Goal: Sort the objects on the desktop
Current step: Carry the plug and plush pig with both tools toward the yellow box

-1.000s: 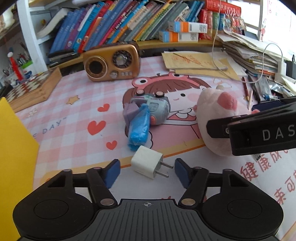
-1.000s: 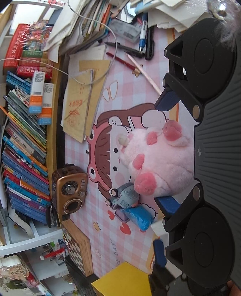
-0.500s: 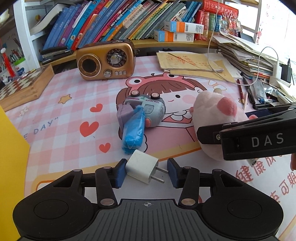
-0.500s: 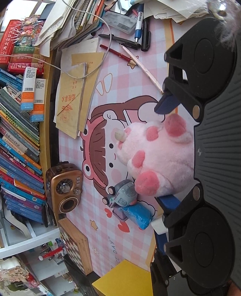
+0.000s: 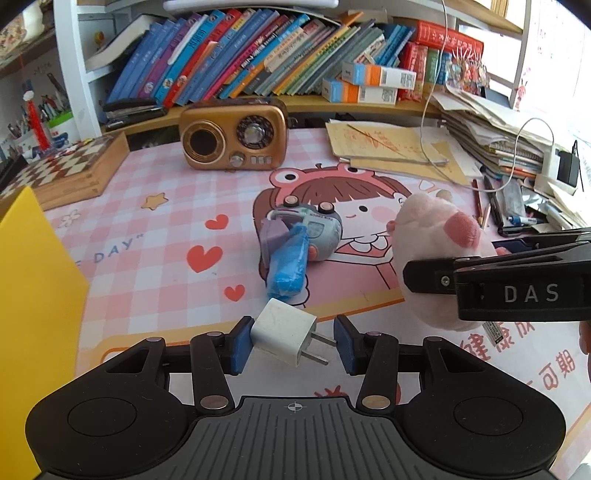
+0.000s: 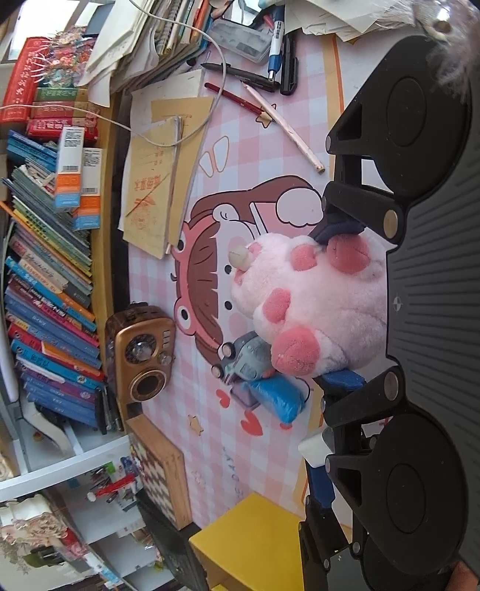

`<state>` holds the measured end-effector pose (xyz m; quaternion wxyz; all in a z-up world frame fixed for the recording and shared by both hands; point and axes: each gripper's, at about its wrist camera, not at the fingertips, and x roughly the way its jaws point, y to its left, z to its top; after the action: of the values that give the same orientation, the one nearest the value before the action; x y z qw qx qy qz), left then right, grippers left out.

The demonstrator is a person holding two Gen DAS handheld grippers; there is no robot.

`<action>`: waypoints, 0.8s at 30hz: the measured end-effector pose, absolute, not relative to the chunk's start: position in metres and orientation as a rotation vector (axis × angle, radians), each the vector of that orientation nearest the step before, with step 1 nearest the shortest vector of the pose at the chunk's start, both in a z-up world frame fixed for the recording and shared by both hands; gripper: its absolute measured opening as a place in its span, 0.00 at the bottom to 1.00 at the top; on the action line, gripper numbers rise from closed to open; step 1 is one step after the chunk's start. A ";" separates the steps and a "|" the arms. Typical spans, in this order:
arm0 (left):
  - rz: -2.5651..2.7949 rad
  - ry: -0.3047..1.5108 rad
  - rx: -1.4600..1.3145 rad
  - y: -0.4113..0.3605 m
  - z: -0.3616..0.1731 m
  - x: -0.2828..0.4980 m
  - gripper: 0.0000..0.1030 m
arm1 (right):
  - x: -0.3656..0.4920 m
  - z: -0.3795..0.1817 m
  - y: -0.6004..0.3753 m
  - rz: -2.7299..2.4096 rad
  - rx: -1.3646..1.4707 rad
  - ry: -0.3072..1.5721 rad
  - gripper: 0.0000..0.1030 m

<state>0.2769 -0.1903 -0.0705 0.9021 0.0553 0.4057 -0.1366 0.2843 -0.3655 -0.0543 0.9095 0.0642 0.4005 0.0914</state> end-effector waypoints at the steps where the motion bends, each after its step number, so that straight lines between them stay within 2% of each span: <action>1: -0.280 0.834 0.111 -0.188 -0.068 0.274 0.44 | 0.281 -0.052 -0.365 0.188 0.131 0.821 0.61; 24: -0.267 0.706 0.019 -0.116 -0.019 0.191 0.44 | 0.188 -0.019 -0.323 0.140 0.124 0.744 0.61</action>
<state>0.1914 -0.1163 -0.0190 0.9295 0.0094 0.3449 -0.1302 0.1879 -0.3235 -0.0192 0.9273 0.0606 0.3629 0.0685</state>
